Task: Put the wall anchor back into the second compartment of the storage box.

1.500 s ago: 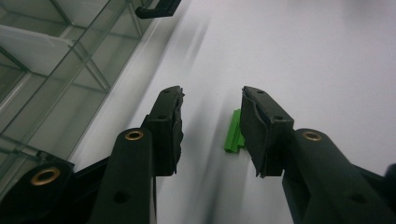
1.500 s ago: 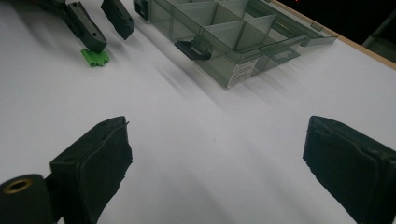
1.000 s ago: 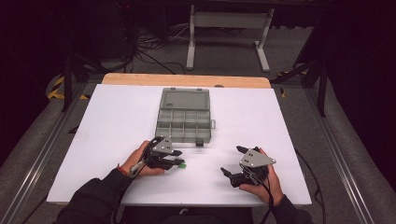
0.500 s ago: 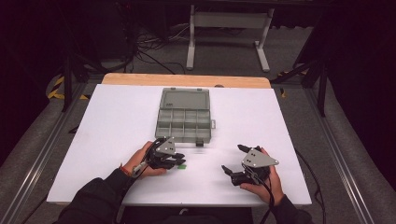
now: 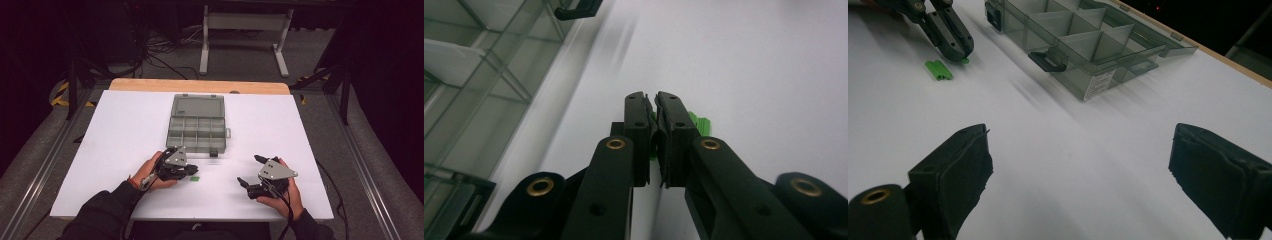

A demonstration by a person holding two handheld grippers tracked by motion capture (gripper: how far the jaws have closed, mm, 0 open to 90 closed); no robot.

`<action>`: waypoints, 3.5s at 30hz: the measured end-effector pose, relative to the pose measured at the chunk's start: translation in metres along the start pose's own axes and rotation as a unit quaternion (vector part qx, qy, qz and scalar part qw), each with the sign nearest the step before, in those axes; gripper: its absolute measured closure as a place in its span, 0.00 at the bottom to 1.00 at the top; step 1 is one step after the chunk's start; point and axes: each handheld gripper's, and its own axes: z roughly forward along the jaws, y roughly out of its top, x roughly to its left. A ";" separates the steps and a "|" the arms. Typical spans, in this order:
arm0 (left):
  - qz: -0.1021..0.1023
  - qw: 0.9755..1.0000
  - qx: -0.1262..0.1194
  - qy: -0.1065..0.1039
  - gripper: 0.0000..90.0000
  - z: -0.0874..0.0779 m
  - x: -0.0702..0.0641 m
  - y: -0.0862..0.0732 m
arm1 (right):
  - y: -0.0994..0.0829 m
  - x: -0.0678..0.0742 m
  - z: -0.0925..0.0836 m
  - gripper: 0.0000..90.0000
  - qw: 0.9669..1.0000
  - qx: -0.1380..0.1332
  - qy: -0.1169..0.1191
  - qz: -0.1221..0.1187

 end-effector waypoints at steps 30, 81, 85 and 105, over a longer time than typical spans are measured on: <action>-0.014 0.995 -0.069 0.075 0.94 -0.042 0.034 0.018 | 0.002 0.001 -0.004 0.10 1.000 -0.008 -0.007 -0.004; -0.081 0.988 -0.056 0.121 0.94 -0.018 0.118 0.042 | 0.000 -0.001 -0.004 0.10 1.000 -0.008 -0.015 0.002; -0.087 0.987 -0.050 0.123 0.94 -0.012 0.124 0.042 | 0.000 -0.002 -0.004 0.10 1.000 -0.010 -0.017 0.005; -0.102 0.986 -0.018 0.128 0.94 0.004 0.131 0.038 | 0.000 -0.002 -0.006 0.10 1.000 -0.016 -0.017 0.005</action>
